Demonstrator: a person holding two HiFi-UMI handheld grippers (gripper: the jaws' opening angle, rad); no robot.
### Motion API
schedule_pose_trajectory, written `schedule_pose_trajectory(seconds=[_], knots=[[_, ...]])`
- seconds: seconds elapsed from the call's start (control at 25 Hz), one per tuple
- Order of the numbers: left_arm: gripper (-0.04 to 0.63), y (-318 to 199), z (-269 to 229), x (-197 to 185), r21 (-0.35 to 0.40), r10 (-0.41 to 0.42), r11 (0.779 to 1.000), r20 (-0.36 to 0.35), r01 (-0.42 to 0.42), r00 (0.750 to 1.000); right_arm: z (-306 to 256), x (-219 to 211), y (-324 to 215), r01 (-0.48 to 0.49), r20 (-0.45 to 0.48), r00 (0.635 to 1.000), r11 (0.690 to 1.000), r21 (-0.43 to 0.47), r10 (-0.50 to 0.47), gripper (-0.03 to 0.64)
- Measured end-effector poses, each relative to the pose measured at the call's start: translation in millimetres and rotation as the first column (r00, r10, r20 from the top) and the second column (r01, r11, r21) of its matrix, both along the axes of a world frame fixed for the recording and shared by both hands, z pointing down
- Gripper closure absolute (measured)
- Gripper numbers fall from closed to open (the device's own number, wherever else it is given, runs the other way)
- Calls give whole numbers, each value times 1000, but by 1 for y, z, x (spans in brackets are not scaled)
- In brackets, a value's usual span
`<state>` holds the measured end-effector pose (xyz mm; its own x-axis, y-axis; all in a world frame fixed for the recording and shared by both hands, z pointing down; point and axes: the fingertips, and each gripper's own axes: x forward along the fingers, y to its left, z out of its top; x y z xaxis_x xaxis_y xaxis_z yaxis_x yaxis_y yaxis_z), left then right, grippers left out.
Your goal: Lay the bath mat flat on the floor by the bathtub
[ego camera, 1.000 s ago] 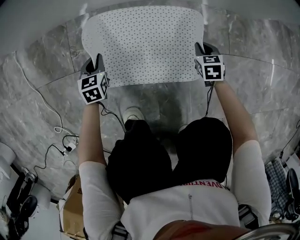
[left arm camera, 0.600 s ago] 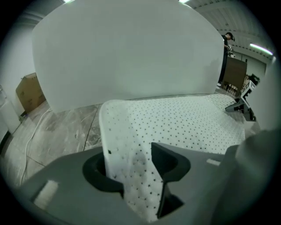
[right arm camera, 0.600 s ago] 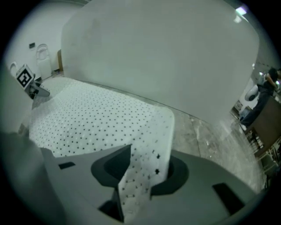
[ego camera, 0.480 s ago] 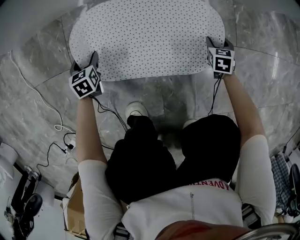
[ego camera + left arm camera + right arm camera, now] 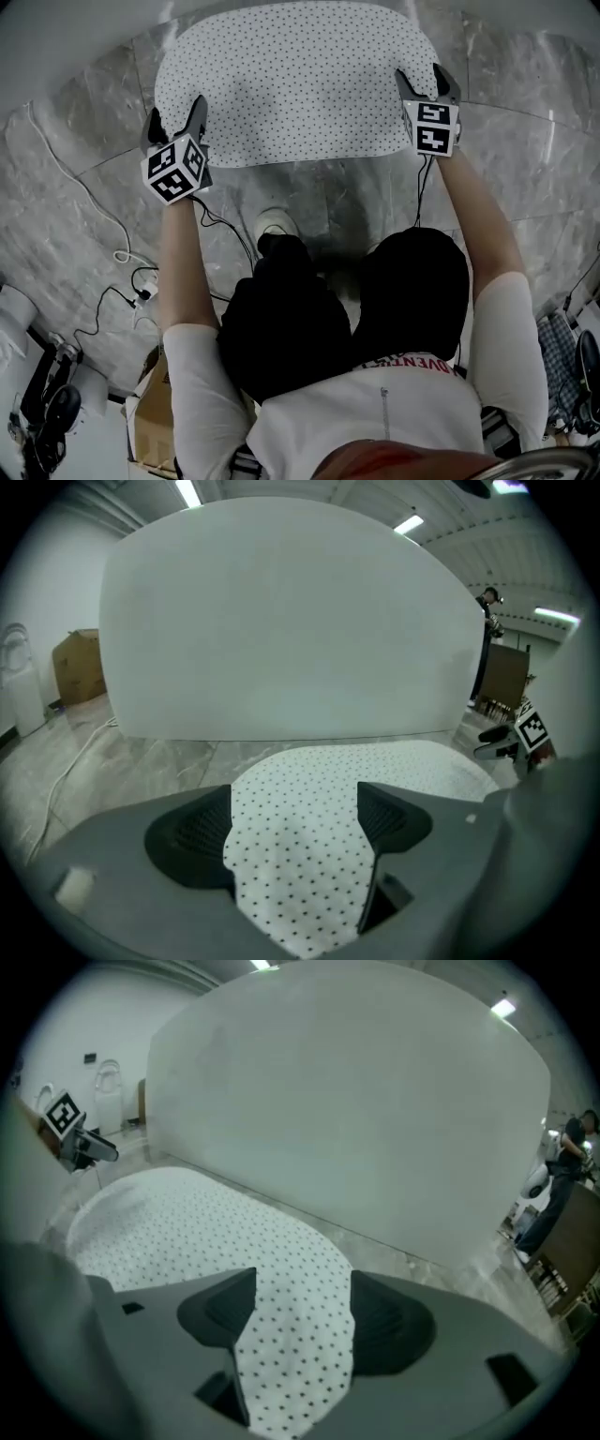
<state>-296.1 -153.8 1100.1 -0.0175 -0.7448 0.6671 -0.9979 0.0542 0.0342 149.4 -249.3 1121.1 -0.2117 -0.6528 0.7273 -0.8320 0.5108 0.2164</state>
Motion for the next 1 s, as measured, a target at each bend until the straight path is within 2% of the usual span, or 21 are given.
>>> schedule_pose_trajectory(seconds=[0.04, 0.08, 0.12, 0.16, 0.24, 0.28, 0.36, 0.4, 0.56, 0.72, 0.88, 1.0], knots=[[171, -3, -4, 8, 3, 15, 1000, -19, -15, 1000, -5, -12, 0, 19, 25, 1000, 1000, -5, -19, 328], [210, -6, -8, 14, 7, 22, 1000, -28, -21, 999, -11, -23, 1, 35, 47, 998, 999, -14, -35, 328], [303, -8, -13, 20, 9, 23, 1000, -29, -22, 999, -17, -32, 3, 48, 67, 997, 999, -25, -46, 333], [413, -9, -19, 25, 12, 25, 1000, -29, -24, 999, -23, -39, 4, 53, 86, 995, 998, -34, -50, 364], [563, -10, -34, 40, 15, 48, 999, -68, -47, 997, -39, -48, 7, 52, 120, 992, 998, -42, -47, 469], [584, -11, -43, 51, 16, 68, 998, -115, -67, 991, -47, -51, 9, 58, 135, 989, 997, -48, -51, 533], [584, -12, -66, 73, 28, 114, 994, -204, -110, 972, -62, -62, 14, 99, 183, 980, 992, -81, -83, 606], [584, -13, -81, 80, 39, 133, 991, -217, -128, 967, -71, -67, 17, 123, 211, 972, 988, -98, -100, 606], [584, -16, -147, 95, 70, 196, 980, -168, -186, 966, -124, -89, 23, 166, 274, 952, 982, -94, -134, 607], [584, -7, -223, 107, 83, 251, 967, -113, -242, 961, -199, -106, 38, 212, 267, 944, 976, -51, -191, 607], [584, -5, -318, 121, 119, 251, 965, -140, -236, 958, -294, -111, 46, 197, 252, 948, 980, 8, -192, 609], [584, -2, -395, 125, 131, 245, 964, -97, -232, 965, -375, -119, 57, 204, 276, 939, 978, 39, -207, 608]])
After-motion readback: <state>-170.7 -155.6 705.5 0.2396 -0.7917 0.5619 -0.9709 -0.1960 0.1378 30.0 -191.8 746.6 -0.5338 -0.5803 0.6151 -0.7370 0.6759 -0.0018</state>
